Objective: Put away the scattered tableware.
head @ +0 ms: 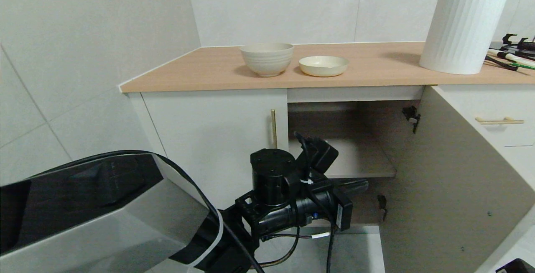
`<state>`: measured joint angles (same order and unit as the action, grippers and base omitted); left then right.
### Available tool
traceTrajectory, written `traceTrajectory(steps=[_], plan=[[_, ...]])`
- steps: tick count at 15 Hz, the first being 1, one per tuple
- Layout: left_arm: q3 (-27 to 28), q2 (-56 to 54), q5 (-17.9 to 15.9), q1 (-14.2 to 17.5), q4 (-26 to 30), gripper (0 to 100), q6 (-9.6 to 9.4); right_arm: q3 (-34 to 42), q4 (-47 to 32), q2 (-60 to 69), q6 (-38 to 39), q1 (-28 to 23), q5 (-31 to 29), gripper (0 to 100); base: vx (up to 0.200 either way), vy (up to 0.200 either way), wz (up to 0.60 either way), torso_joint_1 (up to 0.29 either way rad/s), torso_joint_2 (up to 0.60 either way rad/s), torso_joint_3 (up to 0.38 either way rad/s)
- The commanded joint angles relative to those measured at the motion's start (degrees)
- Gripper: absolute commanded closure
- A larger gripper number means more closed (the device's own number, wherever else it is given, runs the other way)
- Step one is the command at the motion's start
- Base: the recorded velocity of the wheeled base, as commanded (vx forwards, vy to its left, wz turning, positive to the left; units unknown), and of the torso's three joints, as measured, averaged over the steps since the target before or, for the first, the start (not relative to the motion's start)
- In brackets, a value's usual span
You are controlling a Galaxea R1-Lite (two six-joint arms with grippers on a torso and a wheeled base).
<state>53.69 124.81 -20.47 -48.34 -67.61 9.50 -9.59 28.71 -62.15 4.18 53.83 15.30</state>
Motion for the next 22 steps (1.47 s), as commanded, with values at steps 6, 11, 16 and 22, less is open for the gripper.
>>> traceTrajectory(steps=[6, 11, 16, 22], plan=[[0.1, -8.7, 8.7, 5.0, 11.3, 100, -0.44, -8.0, -0.3, -3.0, 9.1, -8.7, -8.0, 0, 0.000, 0.000, 0.00, 0.000, 0.00, 0.000], [-5.3, -19.7, 8.8, 10.3, 16.1, 100, -0.62, -11.9, -0.5, -7.6, 9.0, -11.0, -10.8, 0, 0.000, 0.000, 0.00, 0.000, 0.00, 0.000], [-7.7, -32.1, 8.8, 18.2, 28.8, 0, -2.29, -28.3, -9.1, -11.9, 8.8, -15.5, -11.3, 0, 0.000, 0.000, 0.00, 0.000, 0.00, 0.000], [-12.1, -42.6, 8.8, 28.8, 34.5, 0, -2.47, -47.4, -21.9, -23.6, 7.3, -16.0, -15.1, 0, 0.000, 0.000, 0.00, 0.000, 0.00, 0.000]])
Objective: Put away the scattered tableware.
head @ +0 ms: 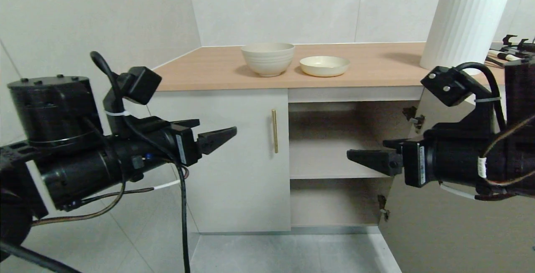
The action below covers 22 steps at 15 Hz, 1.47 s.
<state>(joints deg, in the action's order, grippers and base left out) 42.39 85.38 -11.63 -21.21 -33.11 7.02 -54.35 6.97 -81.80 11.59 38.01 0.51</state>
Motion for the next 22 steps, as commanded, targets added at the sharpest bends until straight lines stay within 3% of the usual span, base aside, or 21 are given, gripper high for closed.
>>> traceTrajectory(steps=[1, 4, 13, 22], plan=[[-1.8, -3.7, -0.1, 3.1, 0.1, 0, 0.01, -2.8, -1.5, -4.7, 0.3, -1.0, -2.7, 0, 0.000, 0.000, 0.00, 0.000, 0.00, 0.000], [-1.7, -1.5, 0.0, 3.7, -0.4, 0, -0.43, -2.9, -3.1, -4.8, 0.3, -3.3, -3.1, 0, 0.000, 0.000, 0.00, 0.000, 0.00, 0.000], [0.7, -2.5, 2.2, 6.2, 0.1, 0, -0.25, -2.5, -2.3, -6.9, 0.4, -3.1, -2.9, 0, 0.000, 0.000, 0.00, 0.000, 0.00, 0.000], [1.1, -4.6, 2.1, 9.2, 0.1, 0, -0.43, -1.6, -2.3, -6.2, 0.0, -3.1, -2.7, 0, 0.200, 0.000, 0.00, 0.003, 0.00, 0.001]])
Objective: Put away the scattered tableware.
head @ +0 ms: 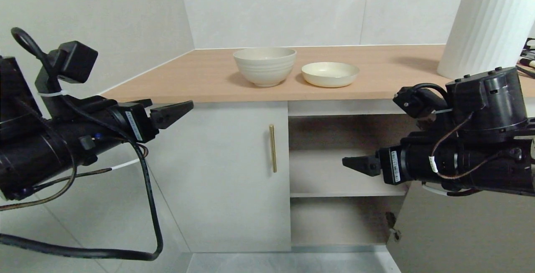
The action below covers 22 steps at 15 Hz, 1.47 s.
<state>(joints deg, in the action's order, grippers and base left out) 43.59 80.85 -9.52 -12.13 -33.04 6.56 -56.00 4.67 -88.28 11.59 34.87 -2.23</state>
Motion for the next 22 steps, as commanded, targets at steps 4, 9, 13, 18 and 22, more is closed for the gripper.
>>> traceTrajectory(steps=[4, 9, 13, 18, 22], plan=[[0.0, -6.1, -1.4, -2.5, 5.5, 0, 0.03, 0.9, -0.1, 3.0, -0.2, 1.2, 0.4, 0, 0.100, 0.000, 0.00, 0.001, 0.00, 0.001], [0.9, -7.7, -3.0, -4.5, 10.0, 0, -2.08, 0.9, -0.1, 3.8, -1.1, 1.6, 0.3, 0, 0.000, 0.000, 0.00, 0.000, 0.00, 0.000], [1.5, -6.2, -3.1, -4.5, 9.9, 0, -2.25, 0.9, -0.1, 3.6, -1.1, 1.5, 0.3, 0, 0.000, 0.000, 0.00, 0.036, -0.19, -0.152], [2.0, -3.1, -3.9, -4.6, 9.9, 0, -1.99, 0.8, -0.1, 3.5, -1.1, 1.3, 0.3, 0, 0.000, 0.000, 0.00, 0.148, -0.44, -0.293], [3.8, 1.3, -4.1, -4.8, 9.8, 0, 3.64, 0.7, -0.1, 3.2, -1.1, 1.1, 0.3, 0, 0.000, 0.000, 0.00, 0.183, -0.47, -0.288]])
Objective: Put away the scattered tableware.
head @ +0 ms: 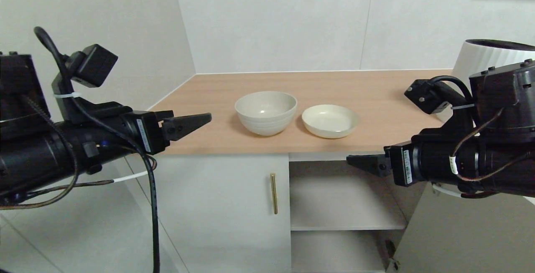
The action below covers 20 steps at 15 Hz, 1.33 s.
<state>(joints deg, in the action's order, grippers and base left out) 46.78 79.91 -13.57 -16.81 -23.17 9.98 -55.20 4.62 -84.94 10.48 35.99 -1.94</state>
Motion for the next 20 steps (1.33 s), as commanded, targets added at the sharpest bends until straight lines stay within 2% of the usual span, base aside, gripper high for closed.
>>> traceTrajectory(steps=[1, 2, 5, 7, 8, 10, 11, 12, 14, 17, 20], plan=[[0.9, 2.7, -0.1, -0.2, 0.1, 0, 0.91, 0.0, 0.0, -0.1, 0.0, 0.0, 0.0, 0, 0.000, 0.000, 0.00, 0.188, -0.48, -0.286], [1.4, 4.1, 0.0, -0.2, 0.1, 0, 1.71, 0.0, 0.0, -0.3, 0.0, 0.0, 0.0, 0, 0.000, 0.000, 0.00, 0.193, -0.46, -0.286], [2.4, 7.8, 0.5, -0.2, 0.1, 0, 1.88, -0.1, 0.0, -0.7, 0.1, 0.0, 0.0, 0, 0.000, 0.000, 0.00, 0.203, -0.47, -0.284], [3.5, 9.9, 0.6, -0.3, 0.3, 0, 3.55, -0.2, 0.1, -1.0, 0.1, -0.1, 0.0, 0, 0.000, 0.000, 0.00, 0.181, -0.40, -0.227], [4.3, 10.9, 0.6, -0.7, 0.7, 0, 5.22, -0.3, 0.3, -1.5, 0.1, -0.2, 0.0, 0, 0.000, 0.000, 0.00, 0.080, -0.18, -0.100], [7.0, 13.2, 1.4, -1.4, 3.5, 0, 10.85, -0.1, 3.7, -3.8, -1.1, -0.2, -0.5, 0, 0.000, 0.000, 0.00, 0.039, -0.07, -0.041], [7.8, 13.5, 1.3, -1.5, 5.0, 0, 11.72, -0.4, 3.9, -4.5, -1.4, -0.2, -0.6, 0, 0.000, 0.000, 0.00, 0.000, 0.00, 0.000], [10.2, 14.7, 1.3, -1.6, 9.8, 0, 13.75, -3.3, 3.6, -7.6, -0.6, -0.8, -1.6, 0, 0.000, 0.000, 0.00, 0.000, 0.00, 0.000], [12.9, 16.9, 1.1, -1.6, 15.0, 0, 15.50, -8.3, 0.8, -11.1, 5.0, -1.9, -3.0, 0, 0.000, 0.000, 0.00, 0.000, 0.00, 0.000], [14.0, 19.4, 1.3, -3.1, 15.2, 0, 18.67, -17.9, -8.9, -16.0, 12.5, -4.7, -3.2, 0, 0.000, 0.000, 0.00, 0.000, 0.00, 0.000], [17.3, 22.2, 1.5, -3.7, 15.2, 0, 25.00, -22.9, -11.0, -20.4, 17.4, -7.2, -6.1, 0, 0.000, 0.000, 0.00, 0.000, 0.00, 0.000]])
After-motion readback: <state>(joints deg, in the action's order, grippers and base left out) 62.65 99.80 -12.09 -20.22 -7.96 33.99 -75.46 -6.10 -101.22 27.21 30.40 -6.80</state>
